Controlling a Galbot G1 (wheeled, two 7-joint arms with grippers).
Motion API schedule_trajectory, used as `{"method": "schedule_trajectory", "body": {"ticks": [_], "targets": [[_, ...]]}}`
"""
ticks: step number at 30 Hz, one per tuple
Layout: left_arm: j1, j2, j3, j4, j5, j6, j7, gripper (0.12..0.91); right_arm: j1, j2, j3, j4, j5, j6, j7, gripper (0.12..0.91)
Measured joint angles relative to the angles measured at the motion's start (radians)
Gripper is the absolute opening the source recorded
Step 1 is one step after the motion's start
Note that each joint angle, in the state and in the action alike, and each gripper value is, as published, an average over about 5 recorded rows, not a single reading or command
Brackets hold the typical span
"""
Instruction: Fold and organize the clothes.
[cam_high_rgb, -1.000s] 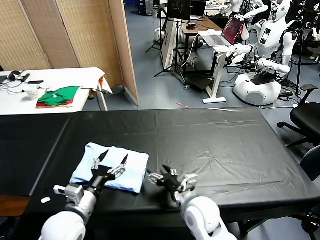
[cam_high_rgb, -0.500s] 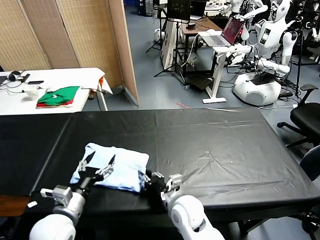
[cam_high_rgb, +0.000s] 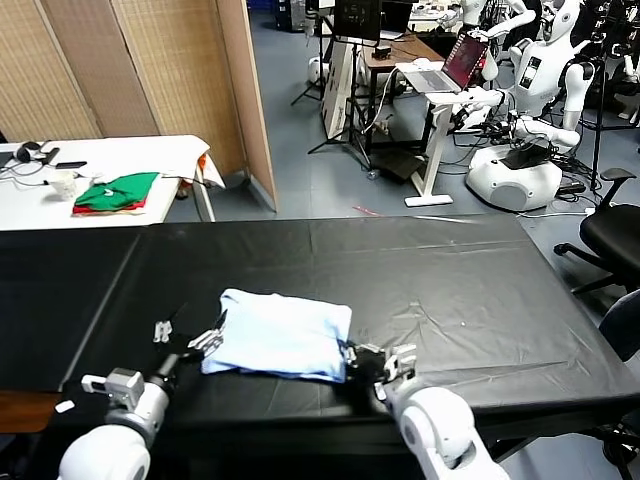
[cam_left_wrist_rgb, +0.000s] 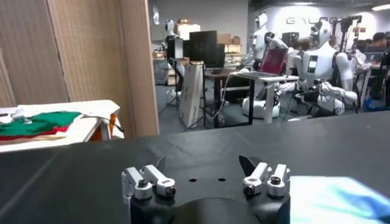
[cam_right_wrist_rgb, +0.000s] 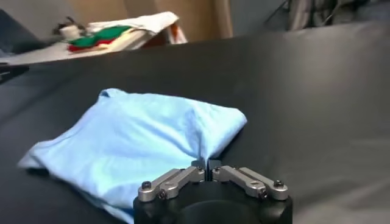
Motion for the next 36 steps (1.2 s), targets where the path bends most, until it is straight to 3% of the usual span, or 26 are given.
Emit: {"method": "schedule_trajectory", "body": {"ticks": [4, 12, 16, 22, 30, 36], "targets": [[0.005, 0.005, -0.008, -0.004, -0.014, 0.002, -0.008, 0.907, -0.001, -0.028, 0.018, 0.015, -0.026, -0.003, -0.01, 0.227], [0.023, 0.009, -0.011, -0.01, -0.055, -0.011, -0.033, 0.907, -0.043, -0.061, 0.047, 0.062, -0.064, 0.037, -0.001, 0.717], [0.041, 0.011, -0.02, -0.026, -0.081, -0.009, -0.043, 0.907, -0.084, -0.066, 0.073, 0.096, -0.06, 0.108, 0.012, 0.881], [0.084, 0.026, -0.046, -0.055, -0.071, -0.004, -0.042, 0.907, -0.208, -0.082, 0.126, 0.155, -0.077, 0.232, 0.061, 0.907], [0.186, 0.015, -0.067, -0.093, -0.012, -0.003, -0.044, 0.907, -0.424, -0.088, 0.191, 0.23, -0.134, 0.516, 0.137, 0.907], [0.278, -0.023, -0.067, -0.111, 0.038, -0.058, -0.039, 0.907, -0.56, -0.082, 0.202, 0.25, -0.228, 0.689, 0.194, 0.907]]}}
